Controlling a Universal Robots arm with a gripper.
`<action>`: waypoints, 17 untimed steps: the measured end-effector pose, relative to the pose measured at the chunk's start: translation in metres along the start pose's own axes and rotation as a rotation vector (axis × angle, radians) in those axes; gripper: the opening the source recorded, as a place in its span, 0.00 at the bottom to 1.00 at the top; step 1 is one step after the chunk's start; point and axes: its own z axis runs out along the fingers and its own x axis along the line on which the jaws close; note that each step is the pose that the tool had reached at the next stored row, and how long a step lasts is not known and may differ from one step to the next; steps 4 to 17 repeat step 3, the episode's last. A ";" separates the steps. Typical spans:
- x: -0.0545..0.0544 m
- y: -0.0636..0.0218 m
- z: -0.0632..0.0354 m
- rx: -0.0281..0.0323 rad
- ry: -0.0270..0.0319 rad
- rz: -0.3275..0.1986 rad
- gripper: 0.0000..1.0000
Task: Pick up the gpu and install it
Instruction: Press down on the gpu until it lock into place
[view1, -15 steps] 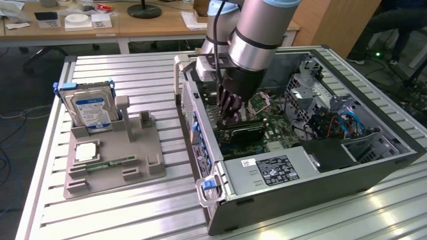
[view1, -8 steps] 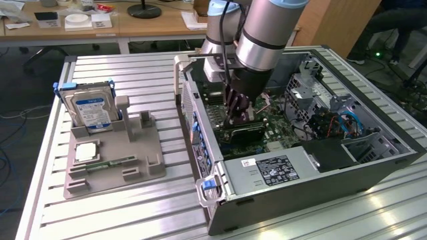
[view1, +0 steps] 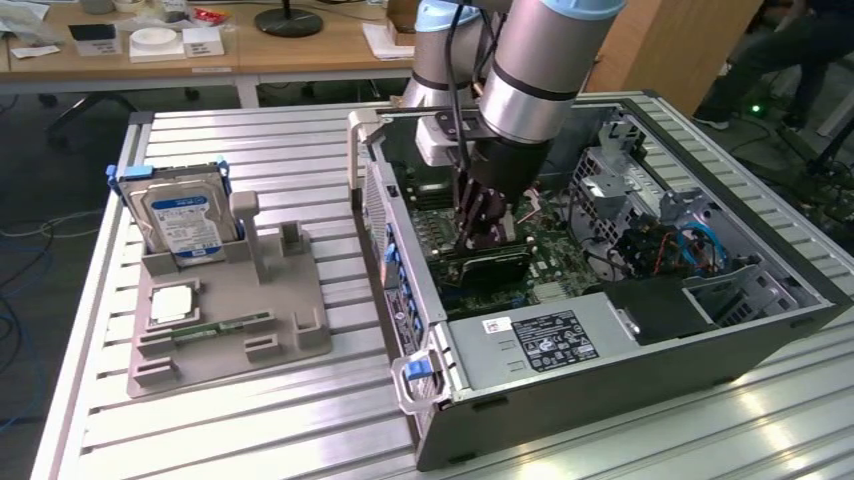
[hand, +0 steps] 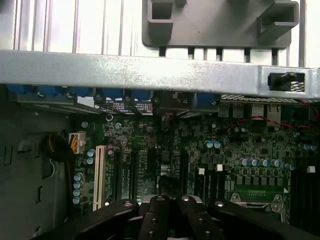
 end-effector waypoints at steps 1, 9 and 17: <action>0.000 0.0000 0.0000 0.0000 0.0000 0.000 0.11; 0.000 0.0000 0.0000 0.0000 0.0000 0.000 0.11; 0.000 0.0000 0.0000 0.0000 0.0000 0.000 0.11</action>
